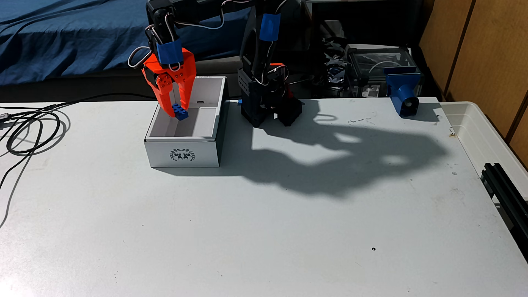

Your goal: Grab the blue brick and place in box

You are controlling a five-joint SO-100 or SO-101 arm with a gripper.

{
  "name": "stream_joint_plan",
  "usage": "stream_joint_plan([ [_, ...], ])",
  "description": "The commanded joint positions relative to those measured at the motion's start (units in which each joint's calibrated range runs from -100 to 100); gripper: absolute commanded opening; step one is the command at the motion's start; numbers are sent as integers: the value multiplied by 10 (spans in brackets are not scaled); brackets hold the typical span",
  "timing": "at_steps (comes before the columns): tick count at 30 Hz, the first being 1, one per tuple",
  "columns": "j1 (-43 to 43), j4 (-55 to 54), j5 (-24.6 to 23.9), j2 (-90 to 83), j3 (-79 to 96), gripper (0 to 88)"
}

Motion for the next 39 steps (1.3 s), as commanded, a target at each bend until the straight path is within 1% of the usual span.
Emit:
stream_joint_plan([
  [1, 4, 0, 3, -23, 0, 73],
  [4, 5, 5, 3, -23, 2, 127],
  [12, 10, 7, -1, -23, -4, 130],
  [15, 6, 45, -5, -23, -43, 130],
  [20, -26, 130, -28, -22, -145, 122],
  [23, -69, 143, -49, -24, -170, 122],
  [29, -211, 128, -107, -24, -177, 122],
  [34, -309, 74, -148, -25, -167, 122],
  [39, -376, -4, -159, -34, -127, 122],
])
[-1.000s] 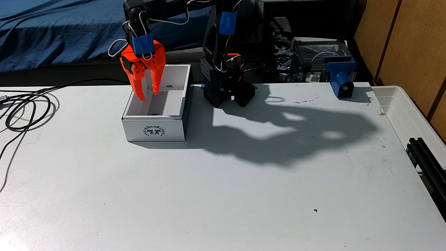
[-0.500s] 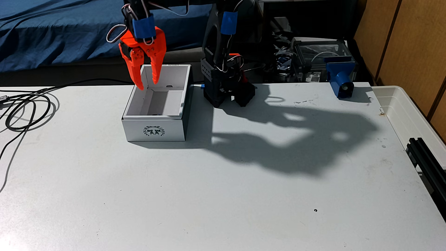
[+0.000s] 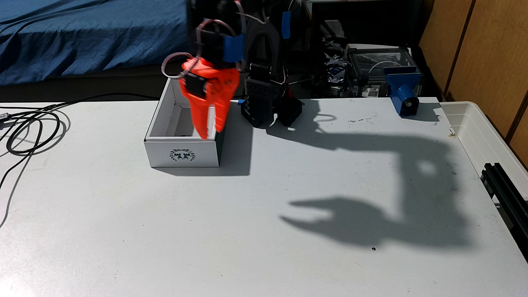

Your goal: Grab the blue brick and place in box

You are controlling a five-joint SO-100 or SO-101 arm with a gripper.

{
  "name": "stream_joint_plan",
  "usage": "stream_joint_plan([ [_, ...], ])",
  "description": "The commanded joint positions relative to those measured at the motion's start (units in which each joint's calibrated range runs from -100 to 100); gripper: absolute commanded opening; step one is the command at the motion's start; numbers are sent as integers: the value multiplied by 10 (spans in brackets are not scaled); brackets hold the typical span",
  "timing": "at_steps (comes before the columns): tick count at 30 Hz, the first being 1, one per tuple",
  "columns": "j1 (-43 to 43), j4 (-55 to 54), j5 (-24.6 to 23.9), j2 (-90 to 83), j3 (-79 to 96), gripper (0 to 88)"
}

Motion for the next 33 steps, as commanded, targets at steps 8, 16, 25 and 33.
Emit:
stream_joint_plan([
  [8, -92, -214, -7, -226, 266, 126],
  [16, -148, -298, -1, -494, 513, 124],
  [25, -207, -267, 15, -642, 614, 126],
  [33, -187, -274, 57, -651, 658, 123],
])
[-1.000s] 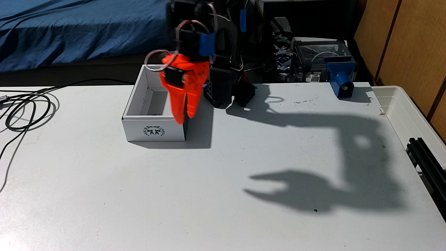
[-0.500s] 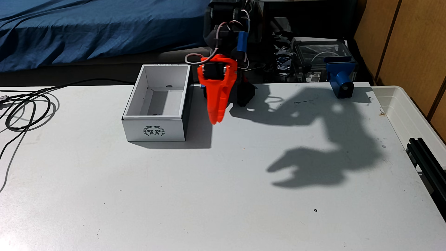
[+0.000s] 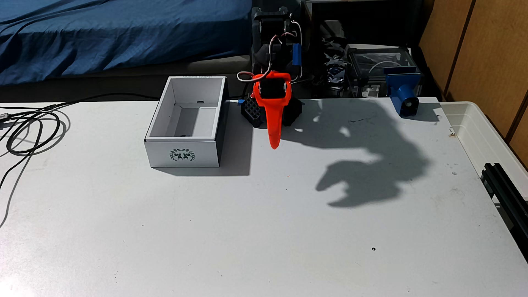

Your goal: Grab the blue brick and place in box

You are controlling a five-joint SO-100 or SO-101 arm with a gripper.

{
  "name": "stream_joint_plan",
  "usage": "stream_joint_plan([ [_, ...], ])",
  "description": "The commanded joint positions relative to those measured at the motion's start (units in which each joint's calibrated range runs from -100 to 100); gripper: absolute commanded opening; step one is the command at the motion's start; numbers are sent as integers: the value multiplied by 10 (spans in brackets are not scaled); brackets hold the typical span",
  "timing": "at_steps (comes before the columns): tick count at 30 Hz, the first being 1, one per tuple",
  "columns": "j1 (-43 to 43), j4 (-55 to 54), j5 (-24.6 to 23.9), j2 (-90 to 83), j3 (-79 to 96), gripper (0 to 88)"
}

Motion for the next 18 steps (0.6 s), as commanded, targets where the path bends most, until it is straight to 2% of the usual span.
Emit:
stream_joint_plan([
  [1, 23, -4, 21, -7, 4, 123],
  [18, 42, -6, 33, -8, 72, 125],
])
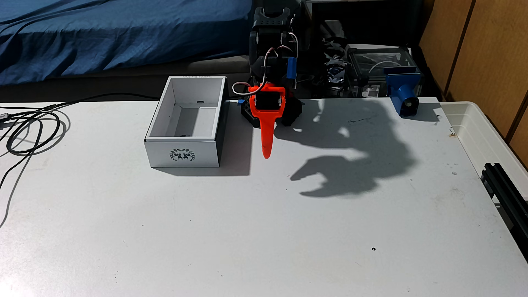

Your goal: Grab the blue brick and place in box

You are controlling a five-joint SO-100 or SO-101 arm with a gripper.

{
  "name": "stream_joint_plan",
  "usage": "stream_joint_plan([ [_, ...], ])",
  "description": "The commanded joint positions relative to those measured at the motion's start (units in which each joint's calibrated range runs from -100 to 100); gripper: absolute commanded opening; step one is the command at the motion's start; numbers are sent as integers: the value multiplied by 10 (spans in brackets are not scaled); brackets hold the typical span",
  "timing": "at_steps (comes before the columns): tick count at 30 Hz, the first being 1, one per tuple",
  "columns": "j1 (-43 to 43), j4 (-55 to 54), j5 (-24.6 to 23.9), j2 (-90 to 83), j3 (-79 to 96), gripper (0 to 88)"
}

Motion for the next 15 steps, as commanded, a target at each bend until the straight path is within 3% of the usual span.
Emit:
stream_joint_plan([
  [1, 6, -6, 3, -3, 3, 123],
  [12, 18, -63, 1, -4, 32, 118],
  [15, 20, -82, 2, -4, 34, 71],
])
